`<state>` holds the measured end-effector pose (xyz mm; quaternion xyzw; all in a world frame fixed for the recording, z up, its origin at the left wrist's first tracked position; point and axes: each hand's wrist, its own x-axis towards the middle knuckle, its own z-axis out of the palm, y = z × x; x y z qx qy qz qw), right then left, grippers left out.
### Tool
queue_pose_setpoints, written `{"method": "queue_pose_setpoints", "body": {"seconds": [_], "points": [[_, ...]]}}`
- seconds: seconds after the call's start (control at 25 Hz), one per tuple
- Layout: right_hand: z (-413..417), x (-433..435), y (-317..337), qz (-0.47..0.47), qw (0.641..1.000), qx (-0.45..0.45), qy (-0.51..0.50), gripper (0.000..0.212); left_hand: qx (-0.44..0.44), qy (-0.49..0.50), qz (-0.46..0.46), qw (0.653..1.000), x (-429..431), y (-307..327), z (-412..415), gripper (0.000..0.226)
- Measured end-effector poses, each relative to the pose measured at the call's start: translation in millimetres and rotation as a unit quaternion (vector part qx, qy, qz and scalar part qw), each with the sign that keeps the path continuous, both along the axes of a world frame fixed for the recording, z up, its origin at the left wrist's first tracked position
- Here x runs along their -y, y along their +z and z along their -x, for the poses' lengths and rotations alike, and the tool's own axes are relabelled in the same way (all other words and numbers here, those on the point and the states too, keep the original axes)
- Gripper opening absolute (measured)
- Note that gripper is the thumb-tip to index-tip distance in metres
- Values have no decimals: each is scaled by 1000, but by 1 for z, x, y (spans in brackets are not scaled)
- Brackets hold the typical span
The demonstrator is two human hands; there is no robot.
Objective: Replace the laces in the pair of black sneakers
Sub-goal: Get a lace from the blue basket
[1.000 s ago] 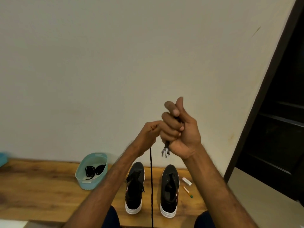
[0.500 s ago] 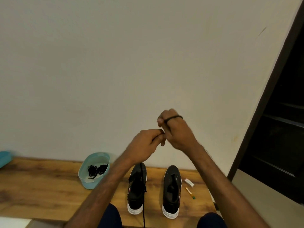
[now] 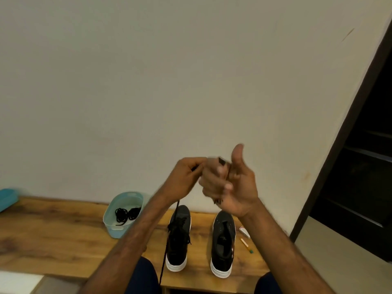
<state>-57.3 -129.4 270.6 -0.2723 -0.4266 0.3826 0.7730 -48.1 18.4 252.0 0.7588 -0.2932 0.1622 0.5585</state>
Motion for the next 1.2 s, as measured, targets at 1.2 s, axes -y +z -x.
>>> {"method": "queue_pose_setpoints", "body": {"seconds": [1.2], "points": [[-21,16,-42,319,892,250,-199,101,86,142,-143,976,-8,-22,-9,35]]}}
